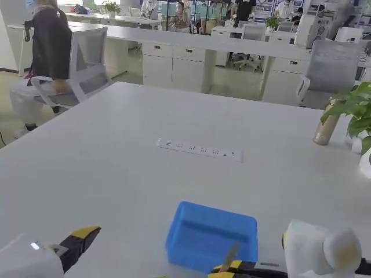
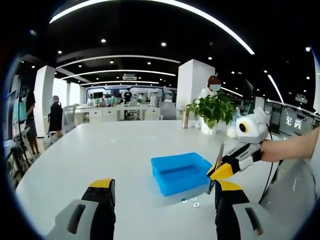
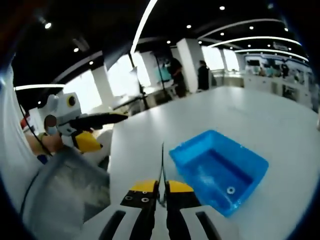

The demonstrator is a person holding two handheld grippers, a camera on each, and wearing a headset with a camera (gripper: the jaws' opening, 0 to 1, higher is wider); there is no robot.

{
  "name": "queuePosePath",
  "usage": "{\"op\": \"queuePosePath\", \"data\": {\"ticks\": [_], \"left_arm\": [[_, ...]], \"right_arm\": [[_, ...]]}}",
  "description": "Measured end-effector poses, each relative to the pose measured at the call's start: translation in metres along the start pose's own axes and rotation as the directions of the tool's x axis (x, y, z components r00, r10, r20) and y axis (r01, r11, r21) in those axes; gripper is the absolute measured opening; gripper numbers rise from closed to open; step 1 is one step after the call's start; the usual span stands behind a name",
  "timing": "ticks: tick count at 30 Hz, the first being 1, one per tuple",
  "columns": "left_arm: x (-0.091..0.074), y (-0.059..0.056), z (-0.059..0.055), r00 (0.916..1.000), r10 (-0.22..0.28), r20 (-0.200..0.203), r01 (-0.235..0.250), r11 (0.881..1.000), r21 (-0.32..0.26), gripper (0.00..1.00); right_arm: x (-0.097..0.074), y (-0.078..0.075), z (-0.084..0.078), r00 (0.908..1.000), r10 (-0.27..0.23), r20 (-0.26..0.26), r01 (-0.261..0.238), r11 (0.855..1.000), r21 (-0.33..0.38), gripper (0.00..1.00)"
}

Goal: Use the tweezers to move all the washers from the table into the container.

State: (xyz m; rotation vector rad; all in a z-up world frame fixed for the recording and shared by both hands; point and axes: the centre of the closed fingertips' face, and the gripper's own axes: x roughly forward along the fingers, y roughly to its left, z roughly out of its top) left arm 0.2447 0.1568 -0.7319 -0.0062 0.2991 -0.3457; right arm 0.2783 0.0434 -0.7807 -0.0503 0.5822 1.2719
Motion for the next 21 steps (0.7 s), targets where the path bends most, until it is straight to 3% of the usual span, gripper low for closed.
{"op": "queuePosePath", "data": {"ticks": [7,11,17,21], "left_arm": [[0.000,0.001,0.000,1.0000,0.002,0.001,-0.002,1.000,-0.002,0.83],[0.000,0.002,0.000,1.0000,0.005,0.003,-0.005,1.000,-0.006,0.83],[0.000,0.002,0.000,1.0000,0.003,0.002,-0.003,1.000,-0.007,0.82],[0.000,0.001,-0.001,1.0000,0.000,-0.001,0.000,1.000,-0.007,0.82]], "right_arm": [[-0.007,-0.015,0.033,0.9988,-0.015,0.046,0.014,1.000,0.018,0.03],[-0.010,-0.036,0.047,0.9958,-0.073,0.057,0.072,0.997,0.007,0.03],[-0.005,-0.064,0.053,0.9917,-0.116,0.054,0.115,0.993,0.028,0.03],[0.003,-0.079,0.041,0.9892,-0.146,0.011,0.146,0.989,0.005,0.03]]}}
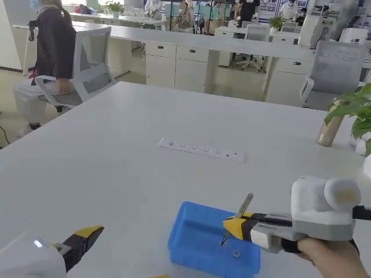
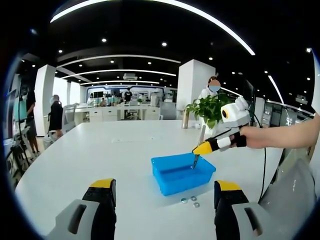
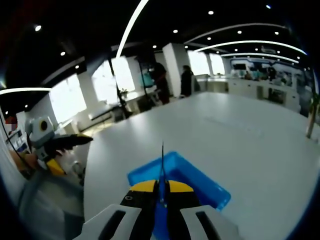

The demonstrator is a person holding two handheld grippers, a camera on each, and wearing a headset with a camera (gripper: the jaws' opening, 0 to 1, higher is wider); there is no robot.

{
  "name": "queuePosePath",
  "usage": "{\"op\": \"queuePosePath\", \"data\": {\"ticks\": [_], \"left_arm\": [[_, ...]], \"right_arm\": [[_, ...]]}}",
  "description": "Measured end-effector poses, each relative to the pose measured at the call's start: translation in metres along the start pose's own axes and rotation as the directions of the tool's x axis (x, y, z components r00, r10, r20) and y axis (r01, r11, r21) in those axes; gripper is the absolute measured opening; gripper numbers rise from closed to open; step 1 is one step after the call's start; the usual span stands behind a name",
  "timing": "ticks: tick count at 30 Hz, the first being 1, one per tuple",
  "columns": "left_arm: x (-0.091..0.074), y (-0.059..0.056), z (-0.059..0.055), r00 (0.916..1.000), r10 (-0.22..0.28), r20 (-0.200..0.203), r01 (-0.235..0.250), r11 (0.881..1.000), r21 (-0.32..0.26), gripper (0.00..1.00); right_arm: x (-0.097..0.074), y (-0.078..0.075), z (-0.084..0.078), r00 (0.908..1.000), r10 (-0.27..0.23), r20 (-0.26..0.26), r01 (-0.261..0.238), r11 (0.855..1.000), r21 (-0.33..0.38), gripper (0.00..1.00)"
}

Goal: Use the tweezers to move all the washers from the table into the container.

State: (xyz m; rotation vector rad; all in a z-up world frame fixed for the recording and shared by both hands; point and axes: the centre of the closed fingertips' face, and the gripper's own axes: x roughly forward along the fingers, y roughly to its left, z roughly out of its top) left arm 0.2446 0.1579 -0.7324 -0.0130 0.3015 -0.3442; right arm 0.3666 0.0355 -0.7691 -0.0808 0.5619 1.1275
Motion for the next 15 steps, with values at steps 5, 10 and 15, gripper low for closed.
{"op": "queuePosePath", "data": {"ticks": [5,10,15], "left_arm": [[0.000,-0.001,0.000,1.0000,-0.002,-0.004,0.001,1.000,-0.003,0.81],[0.000,-0.001,-0.001,0.9999,-0.002,-0.010,0.002,1.000,-0.001,0.80],[0.000,0.000,-0.001,1.0000,-0.003,-0.009,0.003,1.000,-0.003,0.79]], "right_arm": [[0.007,-0.004,-0.010,0.9993,-0.009,-0.037,0.009,1.000,0.000,0.03],[0.008,-0.012,-0.007,0.9991,-0.035,-0.023,0.036,0.999,0.017,0.03],[0.013,-0.018,-0.005,0.9986,-0.048,-0.025,0.048,0.999,0.007,0.03]]}}
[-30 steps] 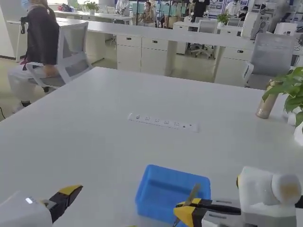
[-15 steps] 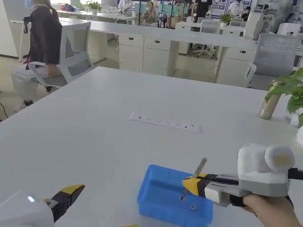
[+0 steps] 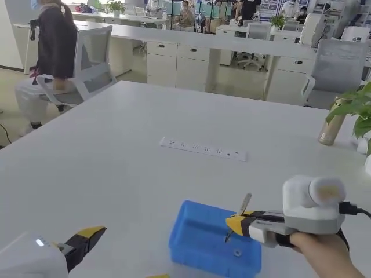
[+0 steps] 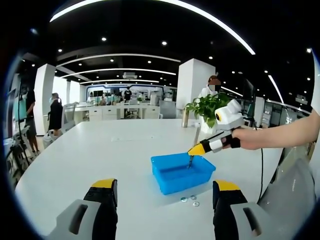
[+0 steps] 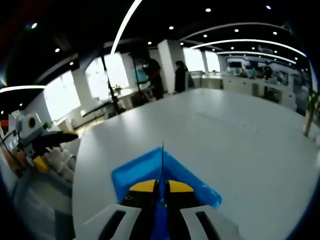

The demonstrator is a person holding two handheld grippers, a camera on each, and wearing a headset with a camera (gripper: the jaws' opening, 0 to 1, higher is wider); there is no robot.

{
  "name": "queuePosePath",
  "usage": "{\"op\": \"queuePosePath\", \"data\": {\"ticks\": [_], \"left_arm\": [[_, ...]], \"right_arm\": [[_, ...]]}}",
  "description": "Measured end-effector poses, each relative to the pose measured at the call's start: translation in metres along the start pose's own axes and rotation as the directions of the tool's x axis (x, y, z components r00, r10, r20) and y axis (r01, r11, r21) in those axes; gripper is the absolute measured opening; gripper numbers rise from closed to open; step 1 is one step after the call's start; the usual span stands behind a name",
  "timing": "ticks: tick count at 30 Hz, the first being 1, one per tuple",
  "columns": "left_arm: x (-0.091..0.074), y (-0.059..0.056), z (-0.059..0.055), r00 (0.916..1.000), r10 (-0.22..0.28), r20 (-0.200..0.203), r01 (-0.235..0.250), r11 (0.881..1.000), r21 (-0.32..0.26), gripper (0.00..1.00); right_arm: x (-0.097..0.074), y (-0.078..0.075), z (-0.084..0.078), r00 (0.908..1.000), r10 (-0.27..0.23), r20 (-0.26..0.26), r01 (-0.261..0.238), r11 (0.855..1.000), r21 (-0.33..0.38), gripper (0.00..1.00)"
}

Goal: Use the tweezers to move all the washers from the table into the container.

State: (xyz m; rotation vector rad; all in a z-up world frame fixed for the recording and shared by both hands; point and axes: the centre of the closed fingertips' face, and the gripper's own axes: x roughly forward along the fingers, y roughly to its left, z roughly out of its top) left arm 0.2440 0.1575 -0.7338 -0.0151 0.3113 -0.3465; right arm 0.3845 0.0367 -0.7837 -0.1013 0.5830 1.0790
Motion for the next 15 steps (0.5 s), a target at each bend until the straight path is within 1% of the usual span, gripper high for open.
{"op": "queuePosePath", "data": {"ticks": [4,8,10,15], "left_arm": [[0.000,0.000,0.000,1.0000,-0.001,-0.001,0.001,1.000,0.001,0.79],[0.000,0.000,0.000,1.0000,0.001,-0.002,-0.001,1.000,-0.001,0.78],[0.000,0.000,-0.001,1.0000,0.000,-0.003,0.000,1.000,-0.001,0.78],[0.001,-0.001,-0.001,1.0000,-0.004,-0.007,0.004,1.000,0.001,0.78]], "right_arm": [[0.006,0.003,-0.007,0.9997,0.009,-0.023,-0.009,1.000,0.004,0.03],[0.008,0.006,-0.015,0.9984,0.025,-0.050,-0.024,1.000,0.004,0.03],[0.008,0.003,-0.017,0.9981,0.024,-0.057,-0.024,1.000,0.007,0.03],[0.008,0.003,-0.018,0.9980,0.021,-0.060,-0.021,1.000,0.014,0.03]]}}
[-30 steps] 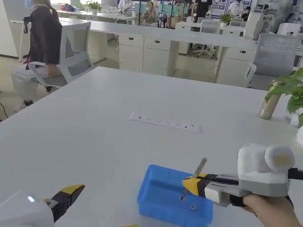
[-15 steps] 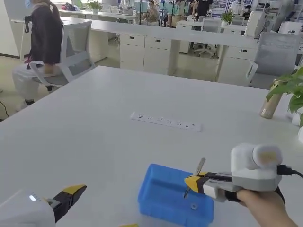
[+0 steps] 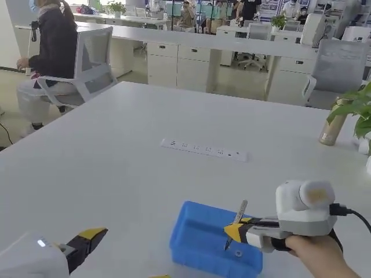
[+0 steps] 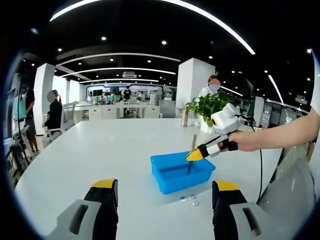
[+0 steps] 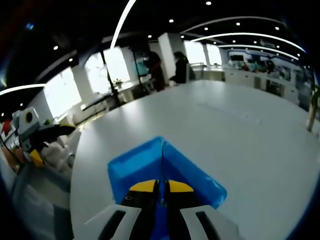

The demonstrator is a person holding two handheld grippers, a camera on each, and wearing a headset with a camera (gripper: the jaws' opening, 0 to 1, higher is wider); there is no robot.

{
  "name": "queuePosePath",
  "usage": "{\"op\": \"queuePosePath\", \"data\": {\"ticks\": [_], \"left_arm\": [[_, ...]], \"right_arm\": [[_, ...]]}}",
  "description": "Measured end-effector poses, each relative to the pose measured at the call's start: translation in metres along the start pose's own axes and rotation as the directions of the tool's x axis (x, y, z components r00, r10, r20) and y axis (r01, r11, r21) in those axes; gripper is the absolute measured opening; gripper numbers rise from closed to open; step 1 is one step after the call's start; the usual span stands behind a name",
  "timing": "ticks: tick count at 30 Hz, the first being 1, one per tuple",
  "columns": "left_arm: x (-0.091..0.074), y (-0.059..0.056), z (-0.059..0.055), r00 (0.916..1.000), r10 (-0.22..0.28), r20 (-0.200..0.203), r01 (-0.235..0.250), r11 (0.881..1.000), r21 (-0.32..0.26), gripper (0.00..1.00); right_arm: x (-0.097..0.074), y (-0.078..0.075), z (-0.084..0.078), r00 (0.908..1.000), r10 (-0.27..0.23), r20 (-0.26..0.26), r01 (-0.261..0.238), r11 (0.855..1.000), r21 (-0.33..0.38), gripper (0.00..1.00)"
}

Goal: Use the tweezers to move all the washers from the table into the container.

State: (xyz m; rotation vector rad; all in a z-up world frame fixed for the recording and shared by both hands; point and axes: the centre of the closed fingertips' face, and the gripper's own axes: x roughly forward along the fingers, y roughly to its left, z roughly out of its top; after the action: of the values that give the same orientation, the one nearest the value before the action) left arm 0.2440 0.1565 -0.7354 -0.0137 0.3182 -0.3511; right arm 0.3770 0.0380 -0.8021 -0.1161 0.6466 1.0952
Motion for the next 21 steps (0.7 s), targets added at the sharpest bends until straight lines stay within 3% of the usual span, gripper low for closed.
{"op": "queuePosePath", "data": {"ticks": [14,21], "left_arm": [[-0.0004,-0.0006,-0.0003,1.0000,-0.001,-0.004,0.001,1.000,0.000,0.77],[-0.0004,-0.0008,-0.0006,1.0000,-0.004,-0.006,0.004,1.000,-0.002,0.77]], "right_arm": [[0.0064,-0.0038,-0.0050,0.9998,0.010,-0.018,-0.011,0.998,-0.059,0.03],[0.0043,-0.0057,-0.0036,1.0000,-0.008,0.004,0.008,1.000,-0.014,0.03]]}}
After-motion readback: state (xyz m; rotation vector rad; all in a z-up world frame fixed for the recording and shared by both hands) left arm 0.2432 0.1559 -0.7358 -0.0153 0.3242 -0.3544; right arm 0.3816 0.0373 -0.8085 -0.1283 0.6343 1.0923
